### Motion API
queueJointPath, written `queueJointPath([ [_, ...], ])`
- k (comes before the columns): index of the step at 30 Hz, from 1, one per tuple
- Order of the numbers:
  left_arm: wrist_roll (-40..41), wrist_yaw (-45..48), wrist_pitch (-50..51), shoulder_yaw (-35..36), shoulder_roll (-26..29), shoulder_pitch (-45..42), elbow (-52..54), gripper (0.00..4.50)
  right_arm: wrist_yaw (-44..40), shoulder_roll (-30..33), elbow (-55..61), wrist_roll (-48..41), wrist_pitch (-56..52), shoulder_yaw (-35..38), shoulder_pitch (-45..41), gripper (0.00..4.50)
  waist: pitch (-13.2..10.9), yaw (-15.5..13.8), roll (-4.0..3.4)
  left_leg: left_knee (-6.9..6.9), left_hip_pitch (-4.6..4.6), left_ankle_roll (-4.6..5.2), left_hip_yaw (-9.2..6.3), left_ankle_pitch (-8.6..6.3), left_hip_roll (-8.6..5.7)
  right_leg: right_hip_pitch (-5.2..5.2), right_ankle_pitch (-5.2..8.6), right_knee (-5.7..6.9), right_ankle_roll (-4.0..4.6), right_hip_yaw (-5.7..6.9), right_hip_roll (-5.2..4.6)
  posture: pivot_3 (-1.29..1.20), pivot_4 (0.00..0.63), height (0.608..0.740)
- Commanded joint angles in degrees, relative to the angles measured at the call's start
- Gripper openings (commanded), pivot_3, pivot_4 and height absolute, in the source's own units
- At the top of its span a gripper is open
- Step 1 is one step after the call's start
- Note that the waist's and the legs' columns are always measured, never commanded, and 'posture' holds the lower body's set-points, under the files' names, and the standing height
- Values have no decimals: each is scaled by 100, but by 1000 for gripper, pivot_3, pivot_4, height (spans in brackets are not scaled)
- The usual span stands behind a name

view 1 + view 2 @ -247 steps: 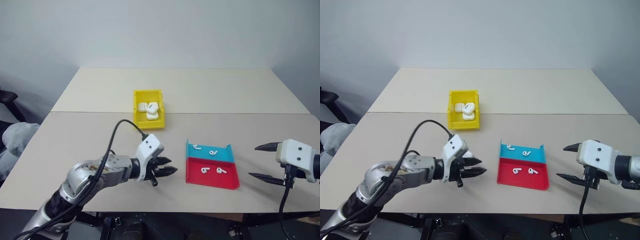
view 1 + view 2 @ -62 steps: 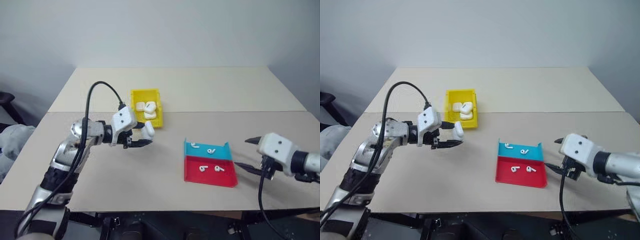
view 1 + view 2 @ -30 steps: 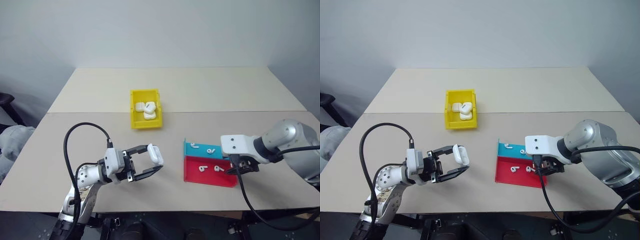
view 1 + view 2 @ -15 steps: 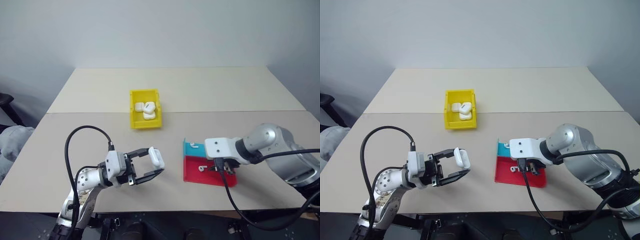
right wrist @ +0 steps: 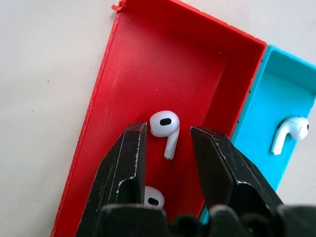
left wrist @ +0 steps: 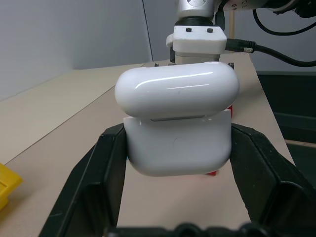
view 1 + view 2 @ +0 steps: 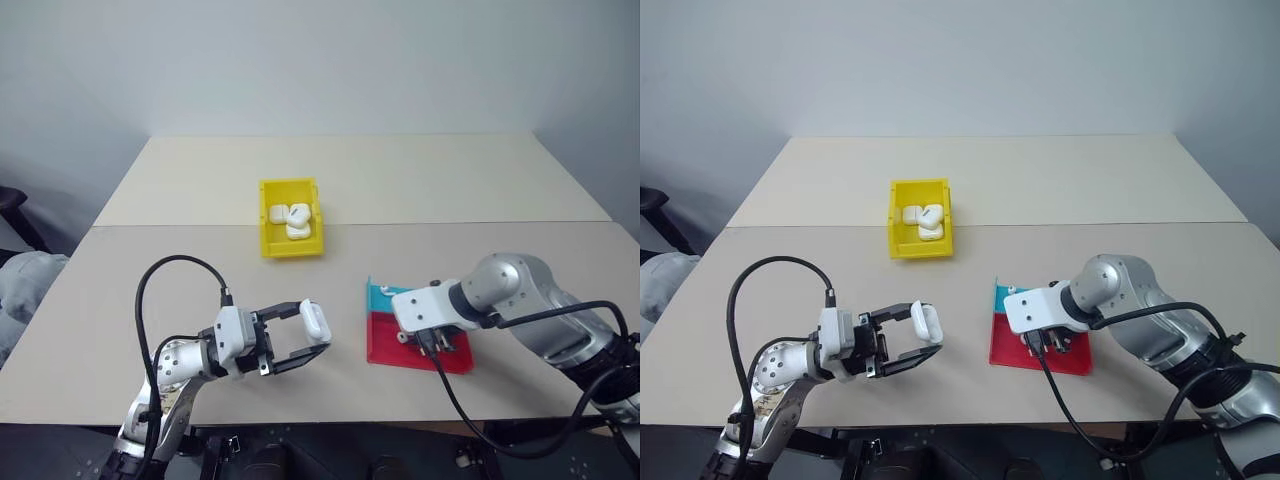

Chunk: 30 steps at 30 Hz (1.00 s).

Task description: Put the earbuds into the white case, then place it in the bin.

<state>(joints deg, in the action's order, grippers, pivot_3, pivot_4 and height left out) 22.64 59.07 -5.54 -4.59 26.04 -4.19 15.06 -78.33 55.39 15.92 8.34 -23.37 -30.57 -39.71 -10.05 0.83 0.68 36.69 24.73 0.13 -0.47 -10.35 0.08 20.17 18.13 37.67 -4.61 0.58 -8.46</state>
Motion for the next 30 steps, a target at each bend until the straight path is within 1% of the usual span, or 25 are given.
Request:
queueJointPath([
  [1, 5, -23, -139, -3, 44, 17, 224, 2806, -38, -27, -104, 135, 462, 132, -116, 1811, 0, -2, 0, 0, 0, 0, 0, 0, 0, 0, 0, 0, 0, 0, 0, 0, 150, 740],
  [14, -104, -24, -245, -48, 69, -25, 120, 2806, -72, -252, -621, 519, 1206, 120, -95, 1811, 0, 0, 0, 0, 0, -1, 0, 0, 0, 0, 0, 0, 0, 0, 0, 0, 150, 740],
  [25, -163, -46, -271, -90, 89, 27, 147, 2806, -125, -302, -743, 611, 1384, 173, -79, 1811, 0, 5, 0, 0, -10, -1, 1, 1, 1, -6, 0, 2, 0, 0, 1, 0, 150, 740],
  [28, -182, -44, -280, -98, 87, 35, 144, 2806, -105, -317, -755, 624, 1399, 191, -55, 1234, 0, 3, 0, -1, -9, -1, 1, 1, 1, -6, 0, 1, 0, 0, 1, 0, 150, 740],
  [30, -189, -48, -279, -98, 87, 32, 137, 2806, -97, -336, -754, 646, 1368, 201, -50, 1234, 0, 1, 0, -1, -9, -1, 1, 1, 1, -6, 0, 1, 0, 0, 1, 0, 150, 740],
])
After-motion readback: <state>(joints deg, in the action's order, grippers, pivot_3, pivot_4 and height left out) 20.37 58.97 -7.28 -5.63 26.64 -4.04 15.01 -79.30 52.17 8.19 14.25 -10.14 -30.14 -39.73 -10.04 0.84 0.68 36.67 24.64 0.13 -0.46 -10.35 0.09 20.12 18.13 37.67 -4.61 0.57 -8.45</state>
